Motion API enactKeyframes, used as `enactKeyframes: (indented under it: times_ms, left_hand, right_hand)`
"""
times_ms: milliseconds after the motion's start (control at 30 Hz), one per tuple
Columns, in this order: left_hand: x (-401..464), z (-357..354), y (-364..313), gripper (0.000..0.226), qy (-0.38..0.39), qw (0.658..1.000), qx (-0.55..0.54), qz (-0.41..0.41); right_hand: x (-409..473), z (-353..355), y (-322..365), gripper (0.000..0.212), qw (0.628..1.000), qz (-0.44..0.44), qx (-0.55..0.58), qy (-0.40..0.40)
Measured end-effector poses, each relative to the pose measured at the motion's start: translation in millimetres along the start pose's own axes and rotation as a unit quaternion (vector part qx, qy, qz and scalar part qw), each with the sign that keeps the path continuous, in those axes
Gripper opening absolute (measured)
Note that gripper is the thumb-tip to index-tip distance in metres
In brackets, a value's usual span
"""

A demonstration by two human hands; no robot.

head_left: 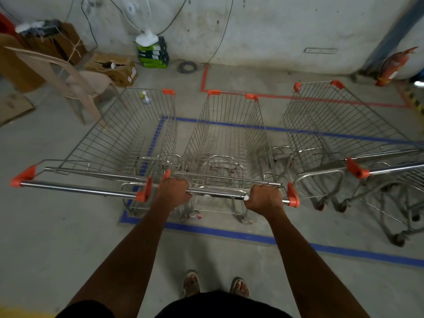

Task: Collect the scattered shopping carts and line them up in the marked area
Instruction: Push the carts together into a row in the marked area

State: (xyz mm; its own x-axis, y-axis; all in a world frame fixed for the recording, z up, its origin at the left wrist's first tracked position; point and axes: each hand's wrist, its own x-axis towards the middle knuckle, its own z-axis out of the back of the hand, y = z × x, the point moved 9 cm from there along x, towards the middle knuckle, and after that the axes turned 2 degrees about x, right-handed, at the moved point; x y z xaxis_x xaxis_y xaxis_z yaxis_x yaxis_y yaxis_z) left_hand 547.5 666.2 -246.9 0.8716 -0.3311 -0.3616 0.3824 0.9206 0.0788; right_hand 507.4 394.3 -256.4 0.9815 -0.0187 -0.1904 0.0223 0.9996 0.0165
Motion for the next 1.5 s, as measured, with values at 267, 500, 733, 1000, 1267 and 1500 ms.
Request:
enactKeyframes:
  times_ms: [267, 500, 733, 1000, 1267, 1500]
  left_hand:
    - [-6.9, -1.4, 0.3, 0.028, 0.005, 1.000, -0.008, -0.006]
    - [-14.3, -4.1, -1.7, 0.030, 0.006, 1.000, -0.011, -0.006]
    - [-25.0, -7.1, -7.1, 0.031, 0.008, 1.000, 0.003, 0.000]
    - [-42.5, -10.2, 0.6, 0.024, -0.008, 1.000, 0.002, 0.002]
    - [-43.9, -8.7, 1.1, 0.026, -0.012, 1.000, -0.012, 0.001]
    - [-42.2, -8.3, 4.7, 0.031, -0.010, 1.000, -0.007, 0.000]
  right_hand:
    - [-11.0, -3.3, 3.8, 0.035, 1.000, -0.007, -0.003, -0.002]
    - [-20.6, -7.2, 2.7, 0.034, 1.000, -0.010, -0.003, -0.001]
    - [-24.8, -6.8, 1.1, 0.033, 1.000, -0.005, 0.000, 0.002]
    - [-35.1, -7.8, 14.4, 0.039, 1.000, -0.002, -0.017, 0.002]
    - [-36.7, -6.0, 16.5, 0.040, 1.000, 0.002, -0.010, 0.003]
    - [-37.5, -7.1, 18.4, 0.042, 1.000, -0.008, -0.027, -0.011]
